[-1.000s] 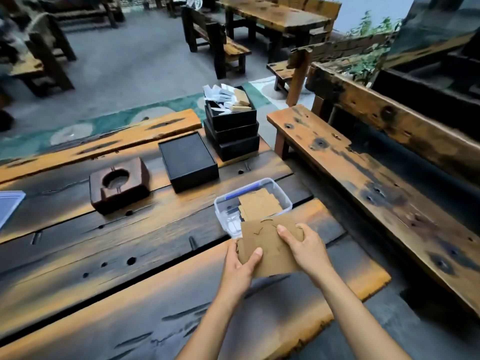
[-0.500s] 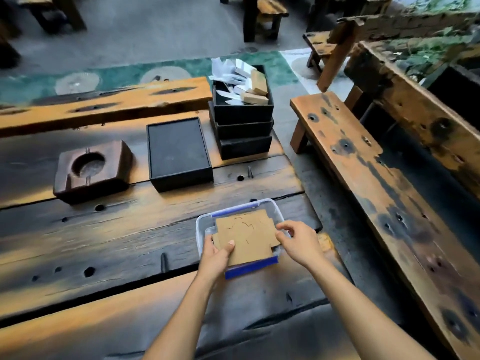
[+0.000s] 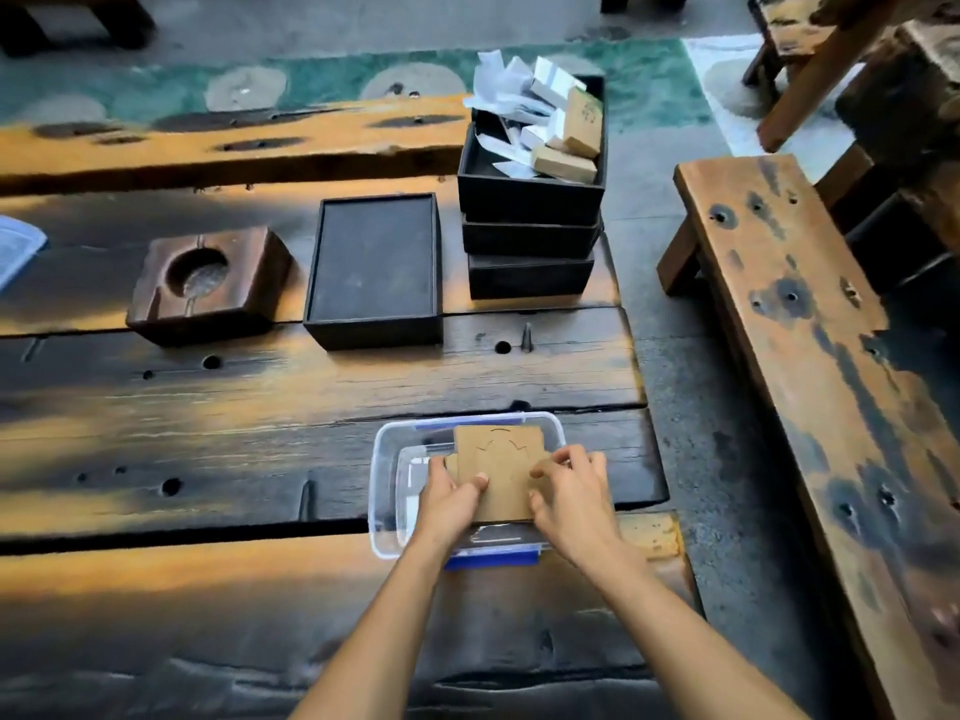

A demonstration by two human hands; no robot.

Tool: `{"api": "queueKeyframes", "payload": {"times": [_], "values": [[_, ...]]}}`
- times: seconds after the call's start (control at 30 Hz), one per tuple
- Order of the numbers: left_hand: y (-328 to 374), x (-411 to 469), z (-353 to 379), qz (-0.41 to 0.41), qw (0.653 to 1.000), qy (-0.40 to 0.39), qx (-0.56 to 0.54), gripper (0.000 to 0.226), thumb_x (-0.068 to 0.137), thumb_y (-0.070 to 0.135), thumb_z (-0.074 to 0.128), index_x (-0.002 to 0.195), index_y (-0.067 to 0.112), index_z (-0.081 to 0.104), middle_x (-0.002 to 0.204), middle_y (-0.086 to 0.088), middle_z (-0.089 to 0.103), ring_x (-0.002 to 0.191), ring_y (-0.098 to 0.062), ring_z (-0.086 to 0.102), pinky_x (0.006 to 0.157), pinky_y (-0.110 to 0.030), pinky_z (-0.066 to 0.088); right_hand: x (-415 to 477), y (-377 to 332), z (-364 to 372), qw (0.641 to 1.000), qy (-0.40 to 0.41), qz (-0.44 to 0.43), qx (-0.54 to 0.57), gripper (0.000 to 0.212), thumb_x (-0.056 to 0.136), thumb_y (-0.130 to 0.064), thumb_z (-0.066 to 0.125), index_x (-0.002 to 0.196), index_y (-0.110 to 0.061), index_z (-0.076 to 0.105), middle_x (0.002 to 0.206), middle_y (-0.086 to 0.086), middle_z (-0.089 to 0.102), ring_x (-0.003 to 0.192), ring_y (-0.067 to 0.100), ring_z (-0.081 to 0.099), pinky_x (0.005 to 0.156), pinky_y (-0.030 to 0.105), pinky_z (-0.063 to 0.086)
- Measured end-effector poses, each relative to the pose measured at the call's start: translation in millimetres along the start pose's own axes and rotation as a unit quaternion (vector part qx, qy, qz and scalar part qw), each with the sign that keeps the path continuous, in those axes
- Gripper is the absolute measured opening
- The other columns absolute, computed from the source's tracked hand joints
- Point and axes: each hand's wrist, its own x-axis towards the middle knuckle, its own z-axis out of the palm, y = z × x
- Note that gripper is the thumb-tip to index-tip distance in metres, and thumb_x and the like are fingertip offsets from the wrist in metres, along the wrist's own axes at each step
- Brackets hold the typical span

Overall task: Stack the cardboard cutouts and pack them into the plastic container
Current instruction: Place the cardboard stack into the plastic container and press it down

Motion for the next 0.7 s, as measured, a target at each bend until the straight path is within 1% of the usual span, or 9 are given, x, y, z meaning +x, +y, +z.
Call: {"api": "queueKeyframes", "payload": {"times": [0.07, 0.13, 0.17, 0.23, 0.33, 0.43, 0.57, 0.63, 0.7], "values": [[3, -4, 12, 0.002, 0.997, 0.041, 0.067, 0.028, 0.092, 0.025, 0.070, 0.107, 0.021, 0.047, 0.128, -0.008, 0.057, 0.120, -0.027, 0.055, 0.106, -0.055, 0.048, 0, 0, -1, 0.995, -0.022, -0.032, -0.087, 0.029, 0.089, -0.037, 0.062, 0.115, -0.026, 0.067, 0.128, 0.001, 0.051, 0.117, 0.027, 0.039, 0.095, 0.041, 0.036], [4, -5, 20, -0.007, 0.985, 0.085, 0.147, 0.036, 0.091, 0.034, 0.068, 0.111, 0.018, 0.043, 0.136, -0.009, 0.038, 0.134, -0.029, 0.033, 0.115, -0.050, 0.033, 3, 5, -2, 0.982, -0.046, -0.072, -0.167, 0.036, 0.088, -0.045, 0.062, 0.118, -0.025, 0.064, 0.133, 0.003, 0.049, 0.117, 0.028, 0.038, 0.093, 0.044, 0.032], [5, -5, 24, -0.013, 0.981, 0.097, 0.164, 0.040, 0.091, 0.037, 0.067, 0.114, 0.018, 0.041, 0.139, -0.010, 0.034, 0.136, -0.030, 0.028, 0.115, -0.049, 0.029, 7, 9, -3, 0.976, -0.054, -0.092, -0.187, 0.041, 0.088, -0.048, 0.063, 0.121, -0.024, 0.063, 0.134, 0.004, 0.048, 0.116, 0.029, 0.038, 0.092, 0.045, 0.031], [6, -7, 27, -0.015, 0.978, 0.105, 0.182, 0.049, 0.091, 0.038, 0.065, 0.128, 0.017, 0.039, 0.145, -0.011, 0.034, 0.139, -0.032, 0.025, 0.113, -0.049, 0.025, 14, 13, -6, 0.967, -0.062, -0.128, -0.210, 0.050, 0.086, -0.052, 0.066, 0.125, -0.021, 0.059, 0.136, 0.005, 0.048, 0.116, 0.029, 0.037, 0.090, 0.045, 0.030], [5, -6, 29, -0.001, 0.980, 0.116, 0.160, 0.074, 0.088, 0.027, 0.067, 0.152, 0.018, 0.030, 0.154, -0.013, 0.037, 0.145, -0.034, 0.028, 0.116, -0.047, 0.027, 23, 15, -7, 0.949, -0.092, -0.181, -0.240, 0.066, 0.078, -0.055, 0.073, 0.128, -0.018, 0.052, 0.140, 0.008, 0.045, 0.119, 0.031, 0.039, 0.090, 0.046, 0.030], [3, -6, 30, -0.002, 0.987, 0.119, 0.108, 0.082, 0.087, 0.021, 0.071, 0.158, 0.016, 0.029, 0.153, -0.013, 0.047, 0.138, -0.031, 0.044, 0.110, -0.038, 0.037, 26, 16, -2, 0.941, -0.111, -0.210, -0.240, 0.068, 0.076, -0.044, 0.078, 0.128, -0.017, 0.045, 0.146, 0.012, 0.037, 0.123, 0.032, 0.040, 0.092, 0.047, 0.030], [5, -4, 34, -0.022, 0.989, 0.123, 0.076, 0.077, 0.086, 0.027, 0.075, 0.153, 0.017, 0.039, 0.131, -0.005, 0.064, 0.115, -0.024, 0.058, 0.094, -0.029, 0.044, 28, 20, 4, 0.940, -0.092, -0.222, -0.242, 0.058, 0.079, -0.031, 0.074, 0.127, -0.016, 0.044, 0.144, 0.014, 0.040, 0.118, 0.032, 0.046, 0.093, 0.046, 0.030], [6, -3, 35, -0.025, 0.991, 0.125, 0.046, 0.063, 0.085, 0.026, 0.077, 0.142, 0.019, 0.052, 0.122, -0.001, 0.070, 0.107, -0.021, 0.064, 0.091, -0.030, 0.051, 30, 24, 5, 0.942, -0.085, -0.218, -0.240, 0.058, 0.078, -0.031, 0.075, 0.125, -0.016, 0.044, 0.142, 0.014, 0.041, 0.115, 0.032, 0.048, 0.092, 0.046, 0.031], [5, -4, 38, -0.019, 0.992, 0.115, 0.042, 0.045, 0.084, 0.027, 0.078, 0.125, 0.025, 0.062, 0.113, 0.000, 0.075, 0.102, -0.020, 0.069, 0.090, -0.035, 0.057, 31, 29, 5, 0.944, -0.084, -0.217, -0.233, 0.063, 0.075, -0.036, 0.078, 0.125, -0.018, 0.044, 0.142, 0.014, 0.042, 0.114, 0.033, 0.049, 0.092, 0.046, 0.032]]}}
